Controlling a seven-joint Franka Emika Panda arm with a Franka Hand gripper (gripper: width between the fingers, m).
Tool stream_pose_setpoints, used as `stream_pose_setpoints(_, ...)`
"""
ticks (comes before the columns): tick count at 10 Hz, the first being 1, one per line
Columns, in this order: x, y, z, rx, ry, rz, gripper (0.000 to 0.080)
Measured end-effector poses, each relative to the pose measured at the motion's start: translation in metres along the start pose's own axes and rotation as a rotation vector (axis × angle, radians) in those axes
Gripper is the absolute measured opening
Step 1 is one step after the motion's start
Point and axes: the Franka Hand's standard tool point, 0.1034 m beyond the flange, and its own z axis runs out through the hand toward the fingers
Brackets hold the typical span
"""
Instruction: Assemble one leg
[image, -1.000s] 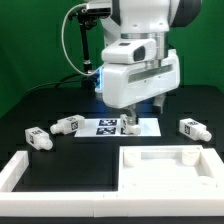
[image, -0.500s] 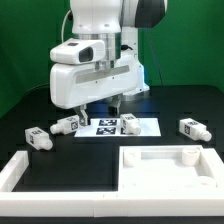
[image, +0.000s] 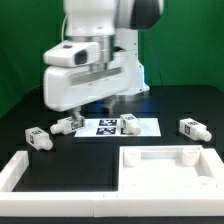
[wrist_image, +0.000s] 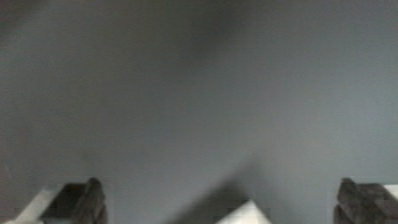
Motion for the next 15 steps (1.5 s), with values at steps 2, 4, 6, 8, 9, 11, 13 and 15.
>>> stream_pose_setpoints(2, -0.043, 0.018, 0.014, 0.017, -0.016, 0.035, 0.0649)
stream_pose_setpoints(4, -0.048, 0.022, 0.02, 0.04, -0.026, 0.034, 0.0649)
stream_pose_setpoints(6, -0.049, 0.021, 0.021, 0.042, -0.027, 0.035, 0.0649)
stream_pose_setpoints(8, -0.063, 0.021, 0.04, 0.052, -0.044, 0.127, 0.0649)
stream_pose_setpoints(9, -0.069, 0.02, 0.051, 0.065, -0.057, 0.152, 0.0649)
stream_pose_setpoints(11, -0.075, 0.021, 0.068, 0.077, -0.069, 0.158, 0.0649)
stream_pose_setpoints(13, -0.075, 0.021, 0.069, 0.079, -0.07, 0.157, 0.0649)
stream_pose_setpoints(15, -0.075, 0.021, 0.069, 0.079, -0.071, 0.156, 0.0542)
